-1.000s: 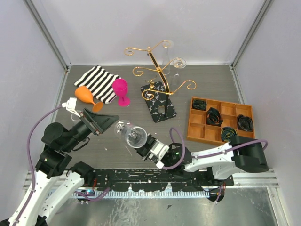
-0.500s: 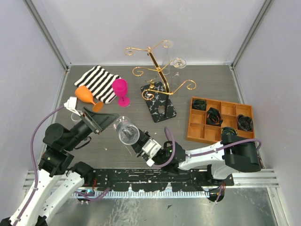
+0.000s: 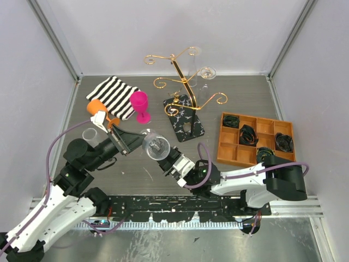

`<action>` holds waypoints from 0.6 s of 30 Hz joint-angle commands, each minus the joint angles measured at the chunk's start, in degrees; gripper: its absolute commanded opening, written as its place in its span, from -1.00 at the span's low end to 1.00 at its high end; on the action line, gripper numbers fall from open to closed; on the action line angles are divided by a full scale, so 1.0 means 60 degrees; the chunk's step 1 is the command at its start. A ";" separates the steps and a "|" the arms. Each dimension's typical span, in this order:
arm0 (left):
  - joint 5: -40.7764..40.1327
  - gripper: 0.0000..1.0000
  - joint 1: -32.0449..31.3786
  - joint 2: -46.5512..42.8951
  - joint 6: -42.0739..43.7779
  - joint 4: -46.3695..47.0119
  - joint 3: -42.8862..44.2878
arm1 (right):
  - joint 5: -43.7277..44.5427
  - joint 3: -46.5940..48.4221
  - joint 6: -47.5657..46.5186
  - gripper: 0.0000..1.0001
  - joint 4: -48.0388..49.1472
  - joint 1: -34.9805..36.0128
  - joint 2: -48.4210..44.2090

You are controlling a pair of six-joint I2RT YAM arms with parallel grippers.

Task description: Place the wine glass upside down on the wine glass rack

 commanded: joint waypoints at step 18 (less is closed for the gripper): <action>-0.0886 -1.00 -0.0518 0.0032 0.0531 0.0101 0.0023 | 0.0032 -0.0154 0.0499 -0.99 0.1618 -0.0181 -0.0302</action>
